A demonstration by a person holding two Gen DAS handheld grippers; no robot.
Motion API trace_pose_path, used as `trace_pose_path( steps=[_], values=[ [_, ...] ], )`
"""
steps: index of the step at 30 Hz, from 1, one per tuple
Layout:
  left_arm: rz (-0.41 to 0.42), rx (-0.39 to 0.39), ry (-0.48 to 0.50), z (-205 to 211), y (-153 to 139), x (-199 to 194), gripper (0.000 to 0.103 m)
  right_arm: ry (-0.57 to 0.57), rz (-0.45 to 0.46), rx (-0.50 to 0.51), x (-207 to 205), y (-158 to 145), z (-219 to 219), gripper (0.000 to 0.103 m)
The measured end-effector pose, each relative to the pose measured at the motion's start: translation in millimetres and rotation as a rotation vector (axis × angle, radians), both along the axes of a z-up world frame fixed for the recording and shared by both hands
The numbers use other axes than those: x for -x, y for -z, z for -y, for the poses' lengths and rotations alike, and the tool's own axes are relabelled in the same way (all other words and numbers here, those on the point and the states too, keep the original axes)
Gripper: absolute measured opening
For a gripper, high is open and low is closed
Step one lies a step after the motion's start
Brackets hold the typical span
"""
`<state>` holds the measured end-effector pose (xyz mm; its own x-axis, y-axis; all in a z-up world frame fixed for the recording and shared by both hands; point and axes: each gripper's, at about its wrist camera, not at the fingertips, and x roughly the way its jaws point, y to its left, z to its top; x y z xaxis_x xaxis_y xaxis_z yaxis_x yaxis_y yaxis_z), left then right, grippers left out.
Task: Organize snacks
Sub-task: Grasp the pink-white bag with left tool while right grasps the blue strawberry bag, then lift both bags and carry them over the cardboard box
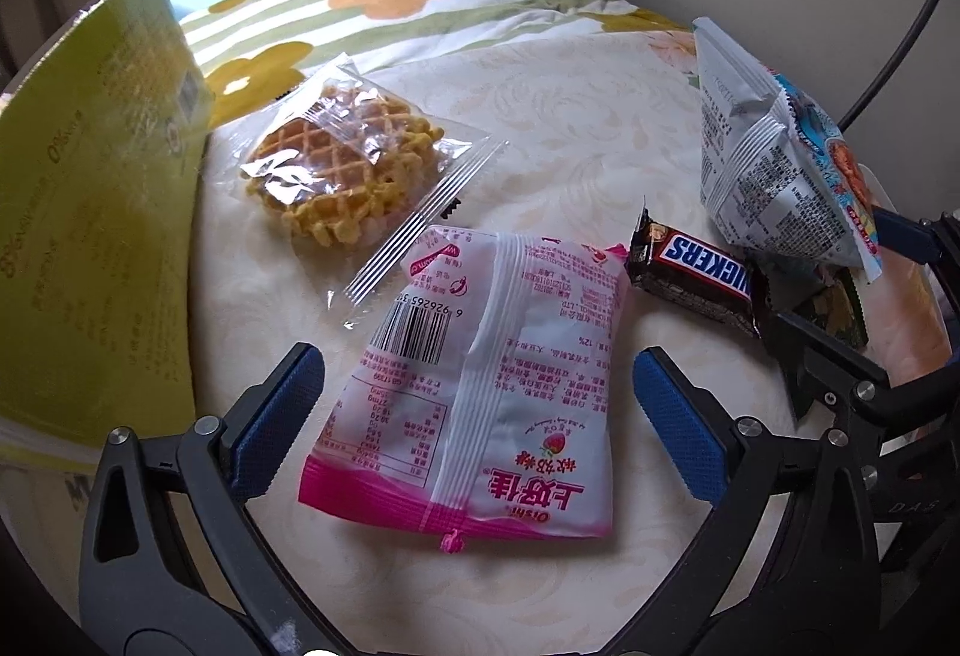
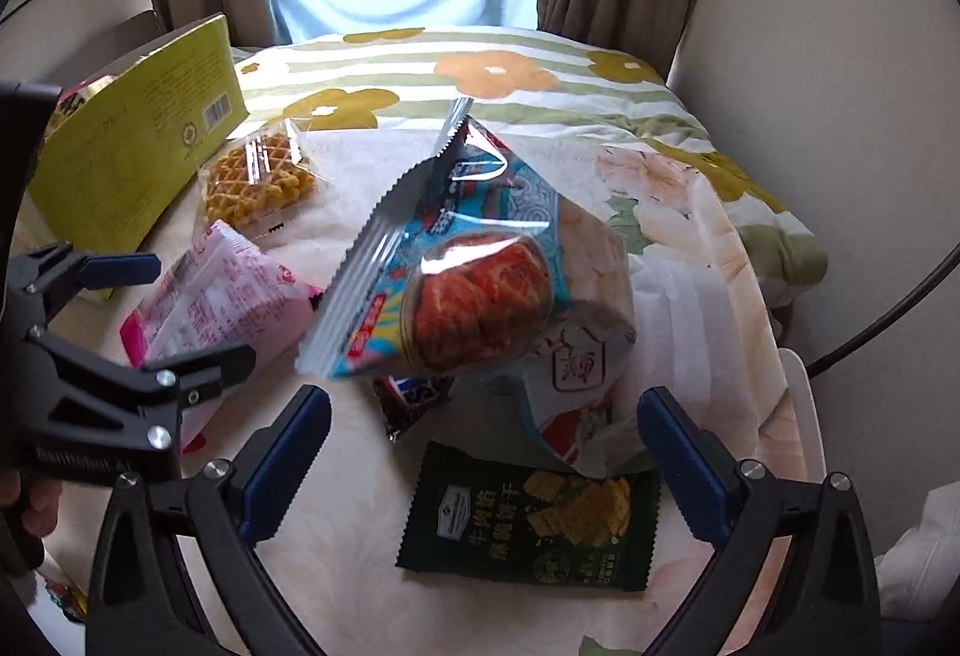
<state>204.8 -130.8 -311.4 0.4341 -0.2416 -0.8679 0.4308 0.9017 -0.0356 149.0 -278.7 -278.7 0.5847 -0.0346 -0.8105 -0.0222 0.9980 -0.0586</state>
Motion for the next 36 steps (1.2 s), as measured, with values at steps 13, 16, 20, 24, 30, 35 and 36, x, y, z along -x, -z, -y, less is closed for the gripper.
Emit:
trace_pose_path(
  steps=[13, 16, 20, 24, 30, 35, 36],
  values=[
    [-0.038, 0.023, 0.020, -2.1, 5.7, -3.4, 0.067, 0.020, -0.034, 0.075, -21.4, -1.6, -4.6, 0.102],
    [-0.041, 0.022, 0.013, -2.7, 4.8, -2.9, 0.066, 0.026, -0.039, 0.087, -29.9, -1.5, -3.5, 0.102],
    [-0.046, 0.026, 0.008, -4.3, 3.7, -2.6, 0.065, 0.037, -0.051, 0.078, -39.1, -0.7, -1.3, 0.101],
    [-0.058, 0.033, 0.002, -7.4, 3.4, -2.0, 0.063, 0.022, -0.064, 0.082, -42.9, 1.6, -4.0, 0.085],
    [-0.057, 0.021, 0.002, -8.2, 0.8, -0.3, 0.061, 0.010, -0.059, 0.104, -40.0, -0.4, -3.3, 0.071],
    [-0.056, 0.016, -0.015, -10.0, -4.0, -1.0, 0.059, 0.009, -0.049, 0.060, -36.7, -5.5, 3.5, 0.069],
    [-0.054, 0.018, -0.019, -11.6, -6.6, -0.7, 0.059, 0.008, -0.046, 0.054, -35.5, -7.4, 4.3, 0.069]
  ],
)
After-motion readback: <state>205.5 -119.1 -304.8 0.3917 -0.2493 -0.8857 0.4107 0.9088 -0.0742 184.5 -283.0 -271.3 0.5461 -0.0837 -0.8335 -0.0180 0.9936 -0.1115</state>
